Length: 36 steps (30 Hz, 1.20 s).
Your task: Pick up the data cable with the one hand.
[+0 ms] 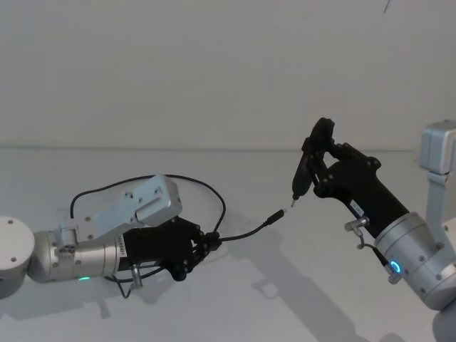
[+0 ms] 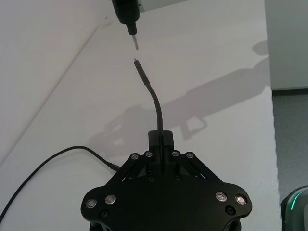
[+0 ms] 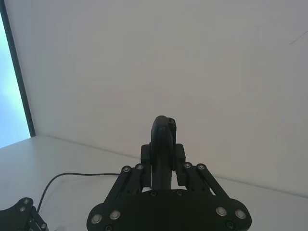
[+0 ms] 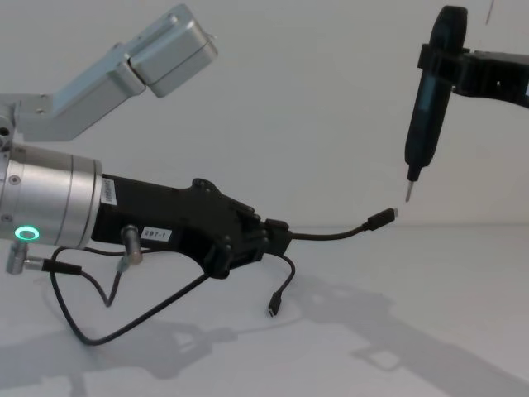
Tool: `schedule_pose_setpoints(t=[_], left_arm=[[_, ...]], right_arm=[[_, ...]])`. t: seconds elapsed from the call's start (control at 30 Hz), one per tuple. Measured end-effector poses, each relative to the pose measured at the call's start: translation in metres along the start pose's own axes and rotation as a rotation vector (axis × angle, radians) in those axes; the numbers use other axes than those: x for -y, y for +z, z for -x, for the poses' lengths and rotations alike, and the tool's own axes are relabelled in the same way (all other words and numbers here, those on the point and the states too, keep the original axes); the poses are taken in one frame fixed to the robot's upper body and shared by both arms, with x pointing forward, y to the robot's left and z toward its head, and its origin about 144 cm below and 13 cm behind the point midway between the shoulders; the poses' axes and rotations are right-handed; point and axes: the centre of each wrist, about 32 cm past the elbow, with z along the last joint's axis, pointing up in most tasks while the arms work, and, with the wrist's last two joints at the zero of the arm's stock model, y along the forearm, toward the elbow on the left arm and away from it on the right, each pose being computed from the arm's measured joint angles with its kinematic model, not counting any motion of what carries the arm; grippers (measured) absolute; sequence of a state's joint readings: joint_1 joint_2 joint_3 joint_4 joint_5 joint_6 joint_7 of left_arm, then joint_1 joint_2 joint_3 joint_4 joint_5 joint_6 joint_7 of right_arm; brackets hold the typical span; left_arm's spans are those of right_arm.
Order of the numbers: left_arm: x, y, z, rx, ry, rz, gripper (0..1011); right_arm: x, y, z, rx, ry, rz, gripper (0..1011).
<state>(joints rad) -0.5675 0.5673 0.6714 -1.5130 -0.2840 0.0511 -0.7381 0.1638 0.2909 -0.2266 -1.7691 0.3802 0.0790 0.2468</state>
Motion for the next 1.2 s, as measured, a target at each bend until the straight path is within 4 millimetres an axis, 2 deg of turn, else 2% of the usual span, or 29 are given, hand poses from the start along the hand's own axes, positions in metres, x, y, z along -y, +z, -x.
schedule_pose_setpoints(t=[1.2], left_arm=[[0.000,0.000,0.000,0.001,0.000,0.001,36]], right_arm=[[-0.007,-0.012,-0.001,-0.041,0.020,0.003,279]])
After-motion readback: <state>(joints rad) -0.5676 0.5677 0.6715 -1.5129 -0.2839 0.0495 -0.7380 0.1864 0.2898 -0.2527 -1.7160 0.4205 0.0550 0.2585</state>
